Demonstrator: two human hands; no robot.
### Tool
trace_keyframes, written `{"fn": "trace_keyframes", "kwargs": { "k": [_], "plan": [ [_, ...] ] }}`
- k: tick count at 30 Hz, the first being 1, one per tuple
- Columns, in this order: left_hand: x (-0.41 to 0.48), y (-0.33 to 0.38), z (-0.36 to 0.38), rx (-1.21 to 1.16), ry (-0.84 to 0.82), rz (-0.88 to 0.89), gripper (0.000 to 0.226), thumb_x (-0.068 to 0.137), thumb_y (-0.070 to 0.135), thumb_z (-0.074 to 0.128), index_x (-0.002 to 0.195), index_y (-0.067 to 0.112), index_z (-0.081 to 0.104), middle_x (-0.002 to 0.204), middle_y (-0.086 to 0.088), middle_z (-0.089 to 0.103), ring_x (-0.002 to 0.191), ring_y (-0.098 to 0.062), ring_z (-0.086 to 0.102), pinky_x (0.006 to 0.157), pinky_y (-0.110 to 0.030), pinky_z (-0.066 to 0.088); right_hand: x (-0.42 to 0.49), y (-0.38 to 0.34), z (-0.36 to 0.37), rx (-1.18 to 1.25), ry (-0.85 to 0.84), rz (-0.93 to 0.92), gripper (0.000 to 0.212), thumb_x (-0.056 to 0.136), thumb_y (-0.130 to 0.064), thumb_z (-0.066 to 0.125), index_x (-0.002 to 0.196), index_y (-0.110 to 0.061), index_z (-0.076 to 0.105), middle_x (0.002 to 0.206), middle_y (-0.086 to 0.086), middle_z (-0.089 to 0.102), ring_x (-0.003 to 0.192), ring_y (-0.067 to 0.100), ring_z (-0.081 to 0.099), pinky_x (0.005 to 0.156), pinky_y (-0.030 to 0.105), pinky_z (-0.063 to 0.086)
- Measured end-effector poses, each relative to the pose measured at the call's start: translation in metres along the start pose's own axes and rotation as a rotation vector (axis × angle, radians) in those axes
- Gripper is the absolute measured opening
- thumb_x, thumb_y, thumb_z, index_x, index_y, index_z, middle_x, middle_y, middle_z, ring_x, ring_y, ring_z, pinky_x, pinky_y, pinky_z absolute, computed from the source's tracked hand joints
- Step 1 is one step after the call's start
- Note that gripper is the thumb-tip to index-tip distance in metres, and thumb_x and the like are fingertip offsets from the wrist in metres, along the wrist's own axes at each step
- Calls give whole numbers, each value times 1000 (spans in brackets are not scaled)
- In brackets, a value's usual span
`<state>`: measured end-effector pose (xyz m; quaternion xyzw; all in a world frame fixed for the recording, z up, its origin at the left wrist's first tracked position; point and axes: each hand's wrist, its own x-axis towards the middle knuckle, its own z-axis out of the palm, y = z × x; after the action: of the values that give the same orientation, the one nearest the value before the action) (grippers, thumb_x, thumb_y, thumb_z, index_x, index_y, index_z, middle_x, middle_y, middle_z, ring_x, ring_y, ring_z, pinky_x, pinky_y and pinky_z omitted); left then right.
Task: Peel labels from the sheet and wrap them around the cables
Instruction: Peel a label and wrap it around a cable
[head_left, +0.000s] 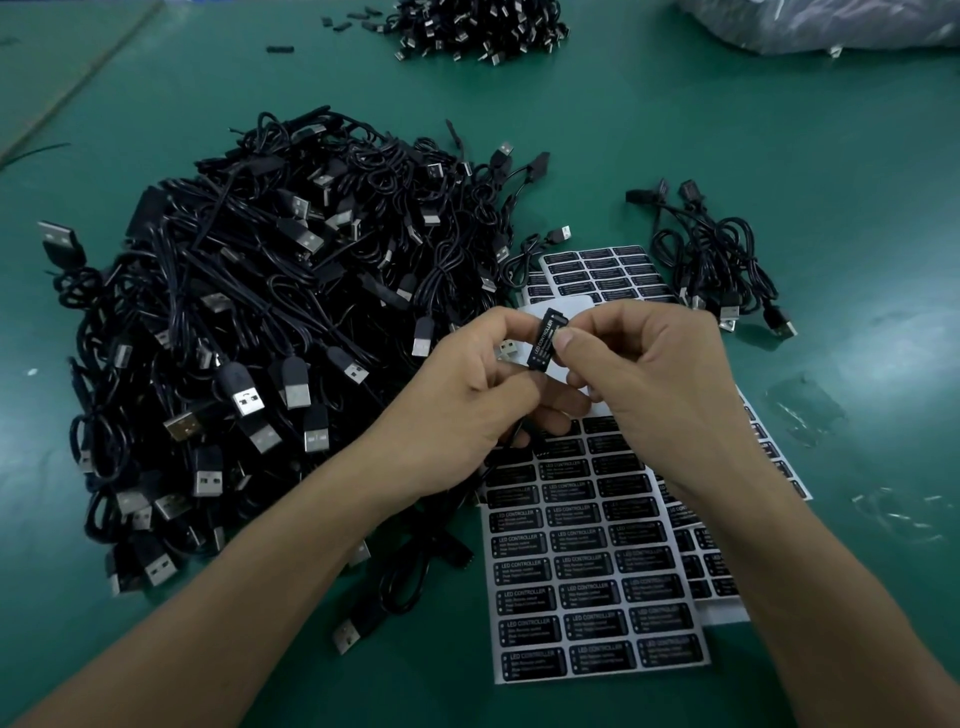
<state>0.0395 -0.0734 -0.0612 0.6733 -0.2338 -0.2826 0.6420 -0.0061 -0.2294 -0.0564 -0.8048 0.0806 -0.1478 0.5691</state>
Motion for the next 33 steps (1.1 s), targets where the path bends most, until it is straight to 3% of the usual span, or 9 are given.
{"fn": "trace_keyframes", "kwargs": {
  "k": [16, 23, 30, 33],
  "plan": [
    [1, -1, 0, -15, 0, 2, 24, 102, -1, 50, 114, 19, 54, 87, -3, 79, 73, -11, 74, 59, -18, 52, 1, 1, -2, 22, -35, -1, 18, 90, -13, 69, 73, -17, 71, 63, 11, 65, 52, 7, 58, 52, 18, 51],
    [1, -2, -1, -8, -3, 10, 25, 102, -2, 49, 113, 20, 54, 88, -3, 79, 75, -12, 74, 59, -18, 52, 1, 1, -3, -25, -23, -14, 17, 90, -15, 70, 73, -19, 72, 65, 10, 67, 56, 14, 59, 57, 39, 55],
    [1, -2, -1, -3, -7, 10, 24, 102, -1, 48, 112, 20, 54, 89, -3, 79, 75, -12, 74, 60, -19, 52, 2, 4, -4, -24, -42, -19, 18, 91, -15, 69, 73, -19, 71, 67, 11, 67, 56, 13, 60, 53, 27, 53],
    [1, -2, -1, 0, -7, 11, 25, 102, -1, 48, 111, 21, 54, 88, -3, 79, 74, -12, 74, 59, -19, 52, 3, 5, -4, -30, -48, -21, 19, 91, -16, 69, 73, -20, 71, 66, 10, 67, 57, 14, 60, 54, 31, 54]
  ]
}}
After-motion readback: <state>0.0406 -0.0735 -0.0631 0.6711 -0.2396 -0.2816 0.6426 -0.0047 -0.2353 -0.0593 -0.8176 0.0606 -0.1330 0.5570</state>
